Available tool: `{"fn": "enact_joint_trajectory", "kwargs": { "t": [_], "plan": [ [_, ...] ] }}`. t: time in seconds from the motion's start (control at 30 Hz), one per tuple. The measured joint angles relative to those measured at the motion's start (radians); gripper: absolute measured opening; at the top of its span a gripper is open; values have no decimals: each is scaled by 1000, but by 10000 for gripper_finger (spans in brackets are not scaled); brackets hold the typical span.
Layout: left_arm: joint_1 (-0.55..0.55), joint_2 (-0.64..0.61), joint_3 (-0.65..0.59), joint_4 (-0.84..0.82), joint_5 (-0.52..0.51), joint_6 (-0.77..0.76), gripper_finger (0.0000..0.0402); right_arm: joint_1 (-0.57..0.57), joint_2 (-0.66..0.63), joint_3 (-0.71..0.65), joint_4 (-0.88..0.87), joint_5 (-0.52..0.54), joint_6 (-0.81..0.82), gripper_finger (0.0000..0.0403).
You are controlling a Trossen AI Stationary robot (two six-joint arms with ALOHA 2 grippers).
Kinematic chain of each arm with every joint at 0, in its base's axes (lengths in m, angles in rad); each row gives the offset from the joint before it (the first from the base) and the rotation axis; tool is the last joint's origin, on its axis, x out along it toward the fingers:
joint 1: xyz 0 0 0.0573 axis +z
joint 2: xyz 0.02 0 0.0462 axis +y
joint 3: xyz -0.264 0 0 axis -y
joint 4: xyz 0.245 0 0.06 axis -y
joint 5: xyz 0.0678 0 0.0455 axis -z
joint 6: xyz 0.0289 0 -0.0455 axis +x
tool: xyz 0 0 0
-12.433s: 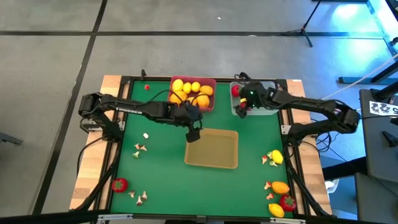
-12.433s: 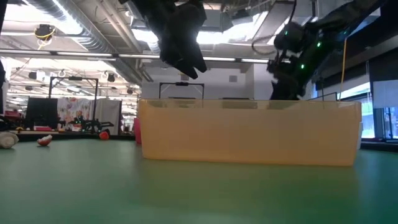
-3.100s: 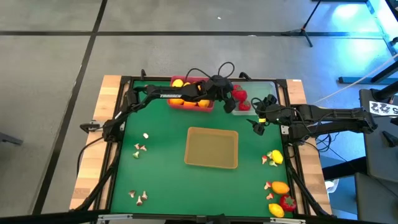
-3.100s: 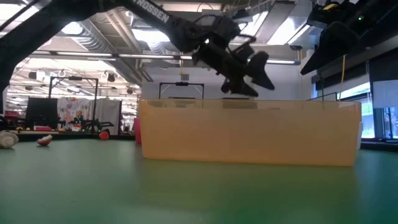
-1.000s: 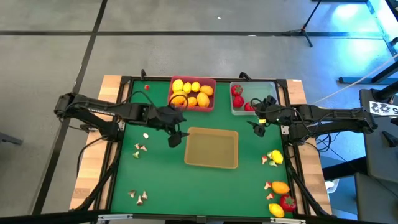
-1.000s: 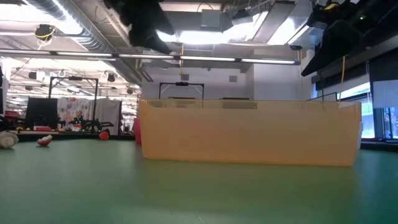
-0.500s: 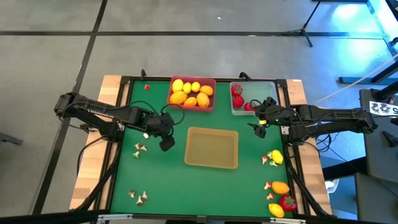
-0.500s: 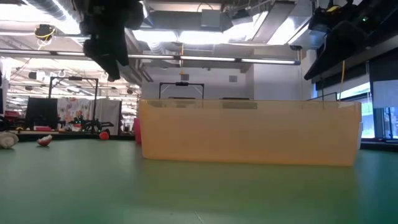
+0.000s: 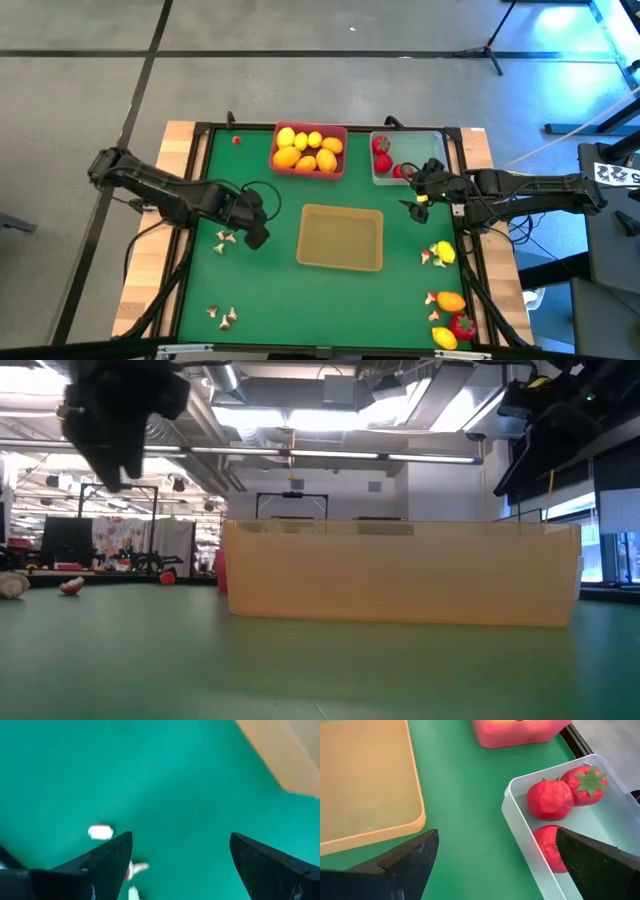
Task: Sort produce into baskets
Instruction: Put the brown mushroom into the orange bin
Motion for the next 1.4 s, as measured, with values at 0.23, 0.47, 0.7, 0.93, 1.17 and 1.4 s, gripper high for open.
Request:
{"fn": "enact_joint_trajectory", "kwargs": {
  "t": [0.23,0.47,0.7,0.93,1.17,1.4],
  "plan": [
    [-110,3,0,-12,-14,-105,326,0,0,0,0,-2,0,399],
    [-179,4,-57,-25,-32,-197,326,0,0,0,0,-2,0,399],
    [-208,4,-160,-18,24,-287,326,0,0,-1,0,-2,0,399],
    [-207,4,-191,-11,39,-298,326,0,0,-1,0,-2,2,399],
    [-207,4,-252,15,95,-359,326,0,0,-1,-9,-2,24,399],
    [-191,4,-303,61,88,-353,326,0,0,-1,-8,-2,25,399]
  ]
}}
